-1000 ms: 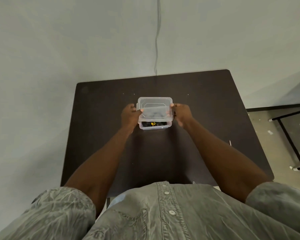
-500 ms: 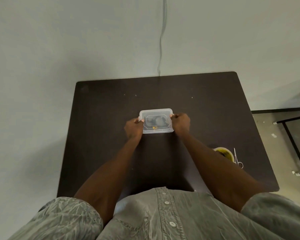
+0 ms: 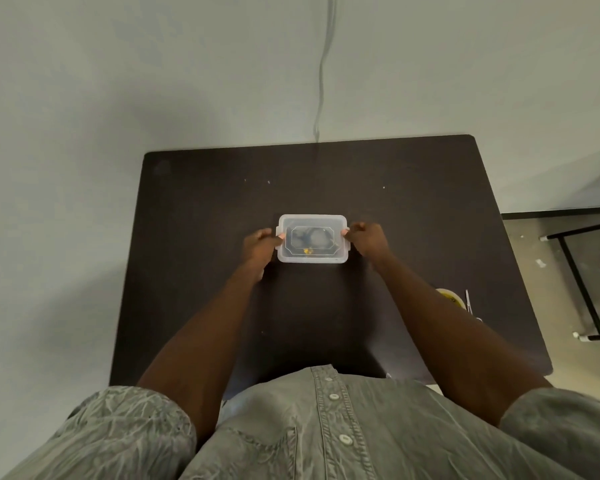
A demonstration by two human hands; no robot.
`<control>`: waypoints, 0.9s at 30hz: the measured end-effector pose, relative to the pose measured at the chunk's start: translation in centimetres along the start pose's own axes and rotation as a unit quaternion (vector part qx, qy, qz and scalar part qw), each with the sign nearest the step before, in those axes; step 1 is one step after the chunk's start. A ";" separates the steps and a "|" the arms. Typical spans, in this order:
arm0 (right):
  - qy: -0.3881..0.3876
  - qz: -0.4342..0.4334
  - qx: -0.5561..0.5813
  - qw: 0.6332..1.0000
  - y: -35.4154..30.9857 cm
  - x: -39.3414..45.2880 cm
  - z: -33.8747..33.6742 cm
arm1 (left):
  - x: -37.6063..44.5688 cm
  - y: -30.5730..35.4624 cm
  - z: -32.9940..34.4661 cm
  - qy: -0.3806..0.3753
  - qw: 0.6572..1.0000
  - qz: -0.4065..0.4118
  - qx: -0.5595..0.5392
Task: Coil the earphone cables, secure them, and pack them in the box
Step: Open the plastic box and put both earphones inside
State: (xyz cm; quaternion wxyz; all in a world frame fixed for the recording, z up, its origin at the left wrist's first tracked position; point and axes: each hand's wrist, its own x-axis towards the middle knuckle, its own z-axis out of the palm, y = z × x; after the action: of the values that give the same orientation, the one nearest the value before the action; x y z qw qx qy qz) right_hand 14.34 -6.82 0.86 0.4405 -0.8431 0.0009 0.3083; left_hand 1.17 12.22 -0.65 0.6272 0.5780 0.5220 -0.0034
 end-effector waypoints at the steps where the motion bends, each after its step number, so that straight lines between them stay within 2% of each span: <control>1: -0.023 -0.013 -0.023 0.999 -0.1 0.0 -0.1 | 0.1 0.2 -0.1 -0.023 0.999 0.022 0.015; 3: -0.070 -0.040 -0.059 0.995 -0.3 -0.1 -0.4 | 0.2 0.7 -0.2 -0.084 0.995 0.049 0.037; 5: -0.095 -0.047 -0.080 0.991 -0.4 -0.1 -0.5 | 0.4 1.1 -0.4 -0.120 0.990 0.038 0.060; 10: -0.092 -0.004 -0.049 0.994 -0.5 0.5 -0.9 | 0.8 2.1 -1.1 -0.110 0.992 -0.019 0.053; 13: -0.023 0.025 -0.008 0.999 -0.2 0.6 -0.3 | 0.4 2.5 -1.1 -0.069 0.997 -0.028 0.032; 15: 0.044 0.041 0.007 0.998 -0.2 0.4 0.3 | 0.1 2.4 -0.7 -0.009 0.999 -0.016 0.033; 19: 0.115 0.062 -0.085 0.988 -0.9 -1.3 1.3 | -1.0 1.5 0.8 0.121 0.982 0.034 0.142; 27: 0.146 -0.101 -0.328 0.928 -1.1 -3.4 3.1 | -3.1 1.5 2.1 0.184 0.923 0.129 0.311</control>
State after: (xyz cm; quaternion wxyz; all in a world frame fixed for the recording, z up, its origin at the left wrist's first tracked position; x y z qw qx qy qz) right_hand 10.28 -4.77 2.17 0.1626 -0.9720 -0.1209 0.1188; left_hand 2.04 9.27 2.01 0.3036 0.7968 0.5220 0.0214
